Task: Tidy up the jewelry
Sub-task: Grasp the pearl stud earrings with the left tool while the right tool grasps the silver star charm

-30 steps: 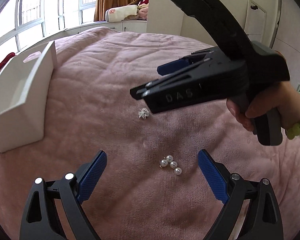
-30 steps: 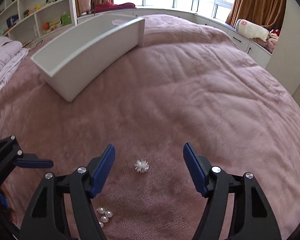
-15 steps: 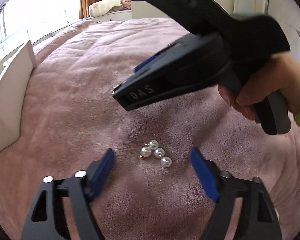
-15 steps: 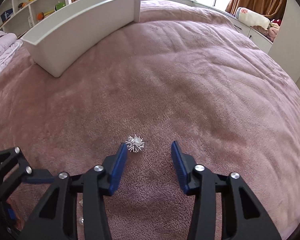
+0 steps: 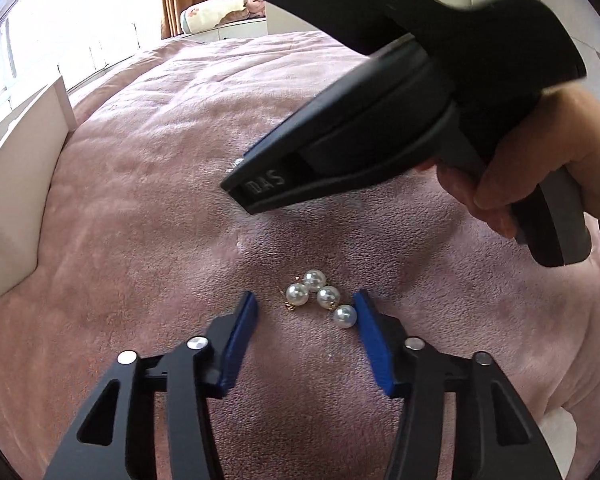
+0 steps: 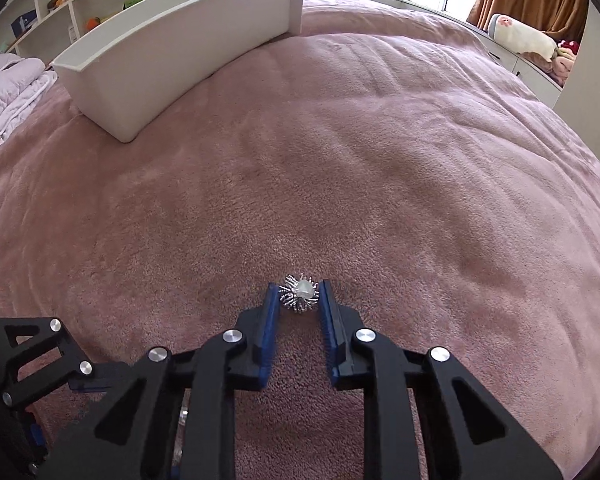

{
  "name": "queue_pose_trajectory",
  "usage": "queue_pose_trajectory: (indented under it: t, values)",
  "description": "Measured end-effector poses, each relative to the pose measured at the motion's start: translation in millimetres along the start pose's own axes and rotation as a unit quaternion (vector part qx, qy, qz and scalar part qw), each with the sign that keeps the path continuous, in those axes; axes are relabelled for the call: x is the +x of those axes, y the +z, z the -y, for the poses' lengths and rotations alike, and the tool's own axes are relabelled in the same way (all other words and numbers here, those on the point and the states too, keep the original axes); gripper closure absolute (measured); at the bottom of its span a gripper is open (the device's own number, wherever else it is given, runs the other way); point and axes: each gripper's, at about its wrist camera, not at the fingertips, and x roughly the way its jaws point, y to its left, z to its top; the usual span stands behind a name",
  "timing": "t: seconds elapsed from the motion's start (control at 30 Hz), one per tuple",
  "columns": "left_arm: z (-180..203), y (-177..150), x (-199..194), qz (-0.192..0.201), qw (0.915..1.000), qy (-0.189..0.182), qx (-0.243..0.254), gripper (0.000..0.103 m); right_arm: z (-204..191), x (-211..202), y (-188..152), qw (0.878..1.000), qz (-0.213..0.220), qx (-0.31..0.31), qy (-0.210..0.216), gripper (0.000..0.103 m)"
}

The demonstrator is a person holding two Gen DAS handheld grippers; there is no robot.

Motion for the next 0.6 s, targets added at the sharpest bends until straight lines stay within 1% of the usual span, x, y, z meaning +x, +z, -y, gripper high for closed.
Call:
queue_pose_trajectory:
  t: [0.13,0.2,0.23,0.3,0.33,0.4,0.5,0.6]
  values:
    - [-1.0,-2.8,0.4,0.000,1.0000,-0.003,0.000,0.056,5.2,1.3,-0.5,1.000,-0.001,0.018,0.014,0.082]
    - [-0.6,-4.5,-0.3,0.002,1.0000,-0.005,-0.001,0.063,6.8,1.3,-0.2,1.000,-0.004,0.025,0.018,0.082]
    - [-0.8,-5.3,-0.8,0.002,1.0000,-0.007,-0.003,0.064,6.9,1.0,0.0,0.999,-0.005,0.026,0.019,0.082]
    - [-4.3,-6.4,-2.1,0.003,0.9999,-0.009,-0.012,0.074,6.6,-0.3,0.9,0.999,-0.004,0.028,0.018,0.082]
    - [-7.4,-6.9,-2.7,0.003,0.9998,-0.012,-0.018,0.076,7.1,-0.6,1.1,0.999,-0.004,0.028,0.018,0.082]
    - [-11.3,-9.5,-4.4,0.004,0.9994,-0.017,-0.030,0.087,7.3,-1.9,2.1,0.999,-0.001,0.031,0.017,0.082]
    - [-21.9,-11.3,-5.9,0.003,0.9984,-0.032,-0.046,0.087,9.3,-4.2,1.7,0.999,0.003,0.037,0.018,0.082]
    - [-29.0,-11.3,-7.3,0.005,0.9984,-0.034,-0.046,0.087,13.1,-6.2,3.1,0.998,0.009,0.051,0.023,0.082]
